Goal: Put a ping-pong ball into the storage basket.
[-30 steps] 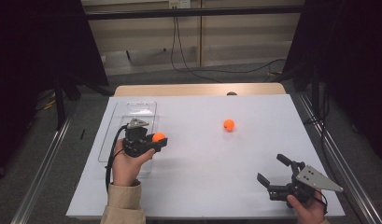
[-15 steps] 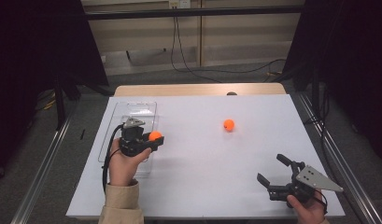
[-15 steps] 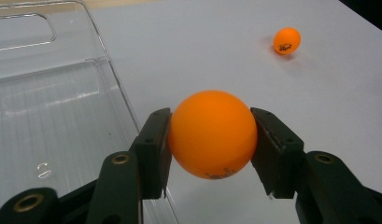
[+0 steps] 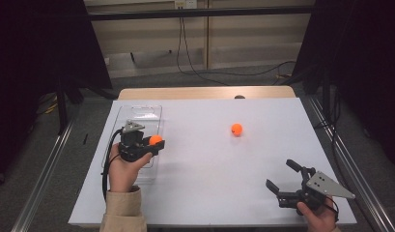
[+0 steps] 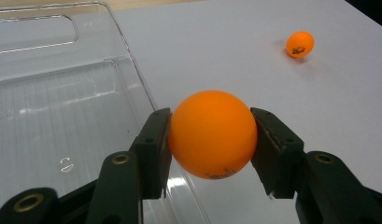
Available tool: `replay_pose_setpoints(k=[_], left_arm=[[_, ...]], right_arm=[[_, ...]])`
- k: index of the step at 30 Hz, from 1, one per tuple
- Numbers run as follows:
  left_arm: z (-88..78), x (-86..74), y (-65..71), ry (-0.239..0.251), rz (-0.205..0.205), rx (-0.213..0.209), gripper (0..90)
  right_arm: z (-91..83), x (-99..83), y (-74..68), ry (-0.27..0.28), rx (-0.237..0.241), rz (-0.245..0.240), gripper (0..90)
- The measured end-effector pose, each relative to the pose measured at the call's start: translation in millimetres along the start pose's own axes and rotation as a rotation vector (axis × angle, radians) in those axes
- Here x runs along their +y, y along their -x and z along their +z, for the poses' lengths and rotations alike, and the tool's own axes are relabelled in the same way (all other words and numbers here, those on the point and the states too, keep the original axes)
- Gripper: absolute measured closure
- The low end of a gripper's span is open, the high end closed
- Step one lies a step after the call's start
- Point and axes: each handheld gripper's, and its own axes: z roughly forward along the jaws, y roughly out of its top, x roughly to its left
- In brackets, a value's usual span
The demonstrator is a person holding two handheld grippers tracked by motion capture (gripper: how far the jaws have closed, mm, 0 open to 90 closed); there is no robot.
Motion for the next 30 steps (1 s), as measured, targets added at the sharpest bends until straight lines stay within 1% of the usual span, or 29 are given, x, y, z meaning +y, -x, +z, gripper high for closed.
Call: replay_pose_setpoints(k=[8, 11, 23, 24, 30], left_arm=[[-2.9, -0.6, -3.4, 0.005, -0.009, 0.012, 51.0], [-2.8, -1.0, -4.6, 0.003, -0.002, 0.018, 51.1], [-4.1, -2.9, -8.7, 0.008, -0.006, 0.035, 51.0], [-4.5, -2.9, -9.7, 0.005, -0.001, 0.038, 51.0], [-3.6, -5.0, -13.3, 0.009, -0.010, 0.046, 51.0]], right_arm=[[0.3, -0.1, -0.2, 0.000, 0.002, 0.001, 1.4], [-0.1, 0.0, 0.6, 0.002, 0.001, 0.001, 1.4], [-0.1, 0.0, 0.3, 0.003, 0.002, 0.003, 1.4], [-0.1, 0.0, 0.4, 0.003, 0.001, 0.002, 1.3], [0.0, 0.1, 0.3, 0.003, 0.002, 0.002, 1.3]])
